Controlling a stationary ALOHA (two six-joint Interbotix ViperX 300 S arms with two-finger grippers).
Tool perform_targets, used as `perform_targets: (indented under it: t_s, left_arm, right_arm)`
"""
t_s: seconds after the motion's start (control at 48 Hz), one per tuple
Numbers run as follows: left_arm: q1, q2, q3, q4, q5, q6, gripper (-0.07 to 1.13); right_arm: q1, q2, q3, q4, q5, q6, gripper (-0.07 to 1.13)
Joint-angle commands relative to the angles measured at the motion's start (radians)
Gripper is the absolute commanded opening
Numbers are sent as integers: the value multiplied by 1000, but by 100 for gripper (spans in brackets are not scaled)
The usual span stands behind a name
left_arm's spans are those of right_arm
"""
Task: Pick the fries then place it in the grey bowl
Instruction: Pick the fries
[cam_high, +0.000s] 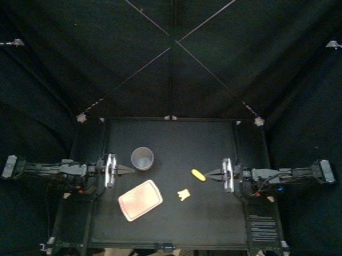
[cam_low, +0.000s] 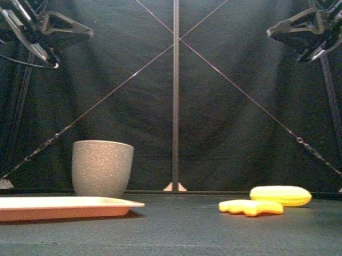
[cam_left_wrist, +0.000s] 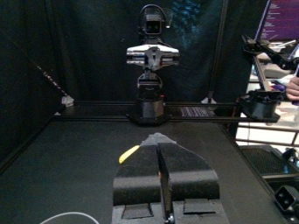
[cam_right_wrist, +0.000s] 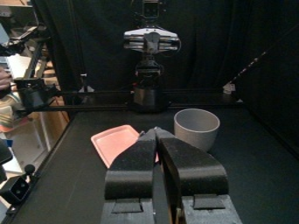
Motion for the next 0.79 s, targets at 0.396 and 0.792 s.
perform_targets:
  t_s: [0.396, 0.792]
  left_arm:
    - [6, 60, -52, -60, 15, -5, 0]
    - [-6, 106, -54, -100, 8, 0, 0]
  right_arm:
    - [-67, 419, -195, -2, 94, 8, 11]
    - [-29, 617, -296, 75, 17, 11, 106]
